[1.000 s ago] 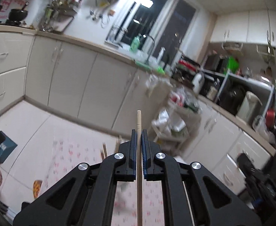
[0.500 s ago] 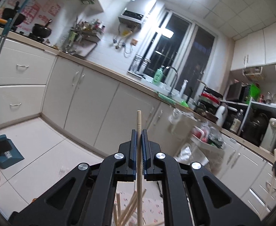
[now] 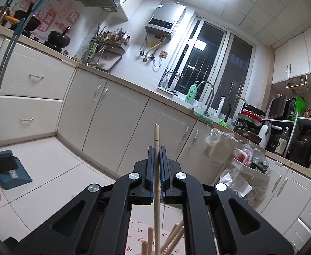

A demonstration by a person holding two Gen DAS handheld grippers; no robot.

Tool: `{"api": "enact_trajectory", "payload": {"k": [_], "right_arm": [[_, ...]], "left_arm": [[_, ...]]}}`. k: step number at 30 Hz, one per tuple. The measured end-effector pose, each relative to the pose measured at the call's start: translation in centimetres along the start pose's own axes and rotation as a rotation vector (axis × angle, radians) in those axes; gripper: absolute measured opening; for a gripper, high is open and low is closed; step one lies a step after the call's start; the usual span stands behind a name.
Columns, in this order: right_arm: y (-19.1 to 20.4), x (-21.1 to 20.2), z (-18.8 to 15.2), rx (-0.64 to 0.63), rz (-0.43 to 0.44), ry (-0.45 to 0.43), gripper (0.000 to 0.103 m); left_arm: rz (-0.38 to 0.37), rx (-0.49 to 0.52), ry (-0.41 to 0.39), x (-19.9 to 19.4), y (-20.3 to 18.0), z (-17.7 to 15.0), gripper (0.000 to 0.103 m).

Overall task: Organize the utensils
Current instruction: 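Lift both held sticks up and carry them over the glass jar, then open the left tool to drop its stick into the jar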

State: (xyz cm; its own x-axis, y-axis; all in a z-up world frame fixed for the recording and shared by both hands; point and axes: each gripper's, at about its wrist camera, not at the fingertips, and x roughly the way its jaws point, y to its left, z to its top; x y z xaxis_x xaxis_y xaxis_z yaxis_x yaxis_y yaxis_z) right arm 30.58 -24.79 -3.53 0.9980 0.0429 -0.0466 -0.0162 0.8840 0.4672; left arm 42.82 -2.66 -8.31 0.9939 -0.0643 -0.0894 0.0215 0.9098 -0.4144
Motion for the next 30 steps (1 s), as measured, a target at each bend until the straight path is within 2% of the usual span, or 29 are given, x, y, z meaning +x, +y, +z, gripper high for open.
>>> {"api": "enact_trajectory", "payload": {"k": [13, 26, 30], "right_arm": [[-1.0, 2.1, -2.7, 0.023, 0.003, 0.072, 0.006], [-0.6, 2.8, -3.4, 0.031, 0.017, 0.101, 0.006], [-0.6, 3.1, -3.6, 0.038, 0.020, 0.115, 0.006]], "left_arm": [[0.015, 0.131, -0.095, -1.2, -1.5, -2.6, 0.005], [0.002, 0.242, -0.154, -2.5, -2.6, -2.5, 0.006], [0.006, 0.245, -0.161, -2.2, -2.6, -2.1, 0.005]]}}
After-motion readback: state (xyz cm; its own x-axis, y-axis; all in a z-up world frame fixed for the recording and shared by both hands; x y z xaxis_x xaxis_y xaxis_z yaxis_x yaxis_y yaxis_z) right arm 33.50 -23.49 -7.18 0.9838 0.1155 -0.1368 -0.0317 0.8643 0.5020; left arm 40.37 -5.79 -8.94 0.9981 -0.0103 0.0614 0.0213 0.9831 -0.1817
